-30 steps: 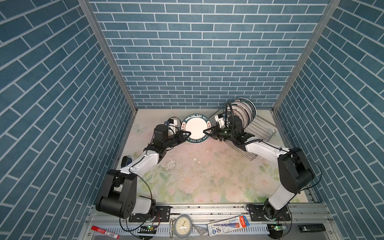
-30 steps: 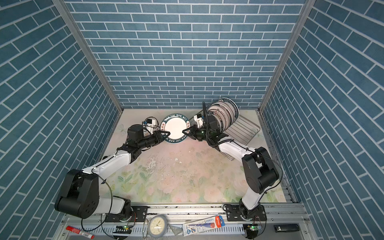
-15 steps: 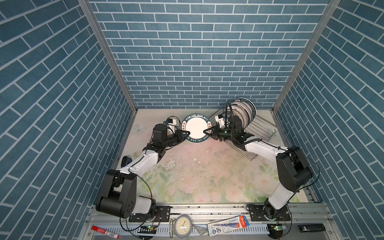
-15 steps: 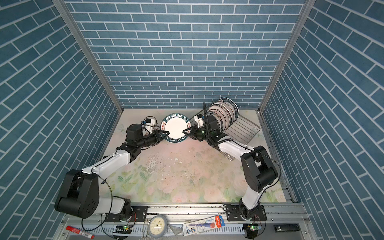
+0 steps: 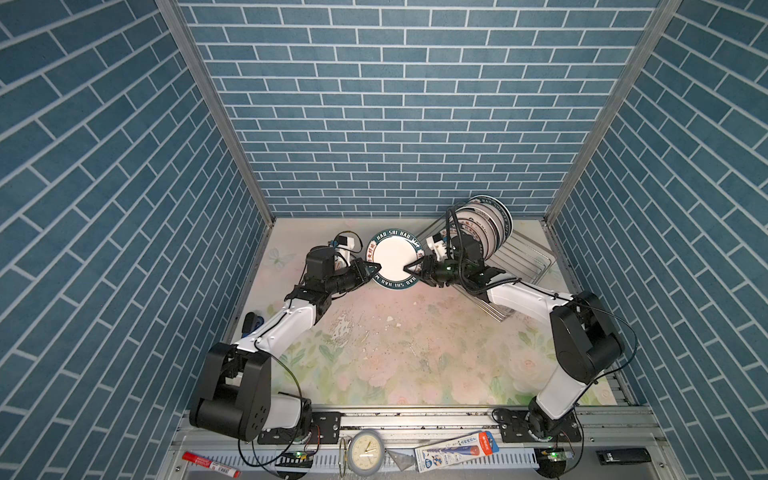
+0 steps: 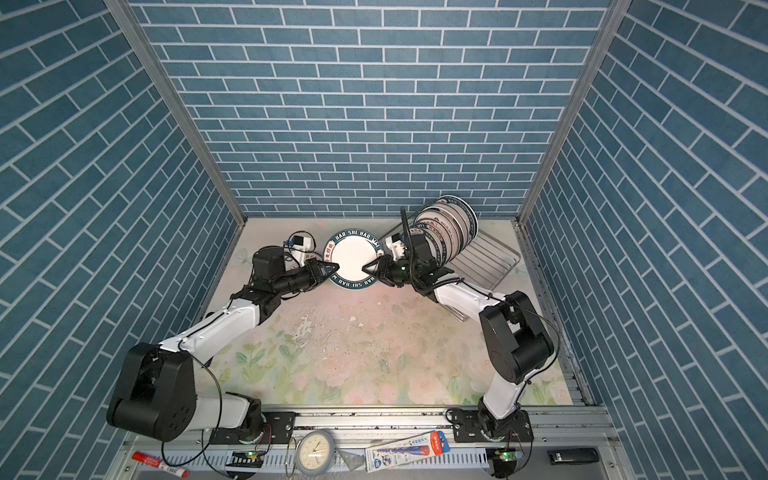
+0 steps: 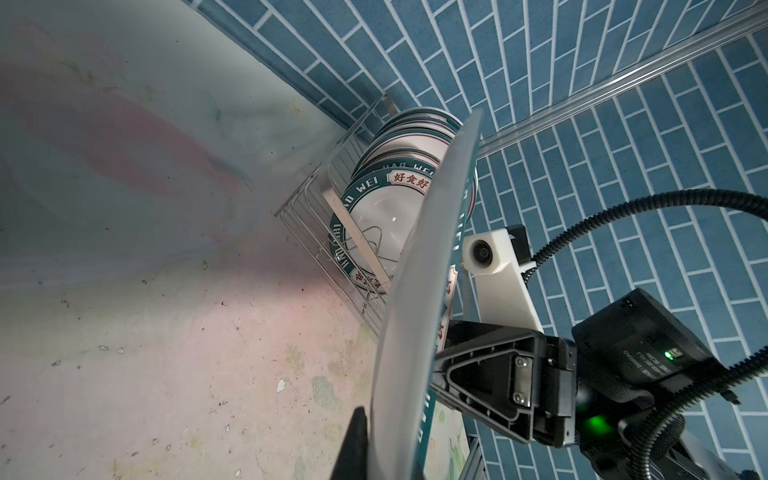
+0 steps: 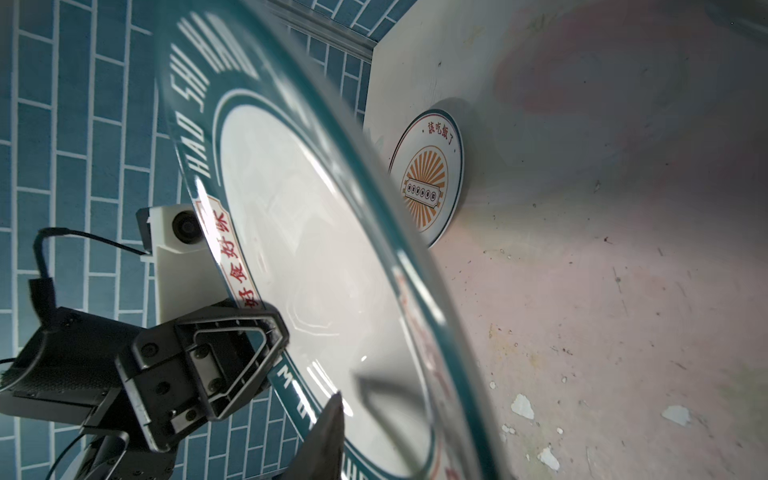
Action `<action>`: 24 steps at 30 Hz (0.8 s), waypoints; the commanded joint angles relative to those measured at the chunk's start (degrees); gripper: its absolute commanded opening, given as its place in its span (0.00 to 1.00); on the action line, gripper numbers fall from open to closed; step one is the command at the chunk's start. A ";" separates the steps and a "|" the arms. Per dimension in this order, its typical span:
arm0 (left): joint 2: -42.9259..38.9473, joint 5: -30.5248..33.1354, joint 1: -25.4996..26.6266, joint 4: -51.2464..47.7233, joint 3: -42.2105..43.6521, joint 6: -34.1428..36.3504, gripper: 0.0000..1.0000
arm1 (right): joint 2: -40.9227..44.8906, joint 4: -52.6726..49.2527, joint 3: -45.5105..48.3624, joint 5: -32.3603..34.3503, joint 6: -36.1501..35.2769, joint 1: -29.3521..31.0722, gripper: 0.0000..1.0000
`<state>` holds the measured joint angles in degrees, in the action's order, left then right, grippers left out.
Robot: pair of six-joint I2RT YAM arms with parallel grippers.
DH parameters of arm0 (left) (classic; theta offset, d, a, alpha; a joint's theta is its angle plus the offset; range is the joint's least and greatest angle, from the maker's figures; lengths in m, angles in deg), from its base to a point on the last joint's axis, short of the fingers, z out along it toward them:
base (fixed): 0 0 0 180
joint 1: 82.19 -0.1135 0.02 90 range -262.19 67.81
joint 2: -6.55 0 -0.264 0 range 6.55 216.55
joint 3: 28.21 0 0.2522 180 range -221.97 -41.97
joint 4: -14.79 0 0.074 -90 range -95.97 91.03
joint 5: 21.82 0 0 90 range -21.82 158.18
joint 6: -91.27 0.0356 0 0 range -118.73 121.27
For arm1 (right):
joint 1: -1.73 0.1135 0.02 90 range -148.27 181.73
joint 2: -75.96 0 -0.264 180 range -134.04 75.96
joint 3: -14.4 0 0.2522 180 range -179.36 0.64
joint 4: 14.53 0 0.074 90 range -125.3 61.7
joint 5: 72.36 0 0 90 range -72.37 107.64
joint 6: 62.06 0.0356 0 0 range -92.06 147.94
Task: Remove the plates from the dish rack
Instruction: 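Close the left gripper on the plate rim, then open the right gripper, then lower the plate to the table with the left gripper while the right returns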
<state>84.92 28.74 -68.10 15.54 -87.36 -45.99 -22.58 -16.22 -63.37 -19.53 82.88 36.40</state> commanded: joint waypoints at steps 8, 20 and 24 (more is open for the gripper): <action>-7.49 -0.16 -5.68 -7.71 0.12 2.43 0.00 | 0.76 -3.12 -2.83 4.06 -5.41 0.66 0.55; -8.78 -1.20 -22.72 -13.85 2.61 4.99 0.00 | 8.27 -29.58 -9.07 9.62 -24.67 0.84 0.80; -5.50 -1.02 -26.37 -11.92 3.67 5.71 0.00 | 12.90 -35.46 -11.04 15.07 -27.94 0.83 0.81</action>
<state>77.73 28.96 -92.97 1.83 -84.54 -42.17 -13.70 -44.02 -70.45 -9.35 61.63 36.99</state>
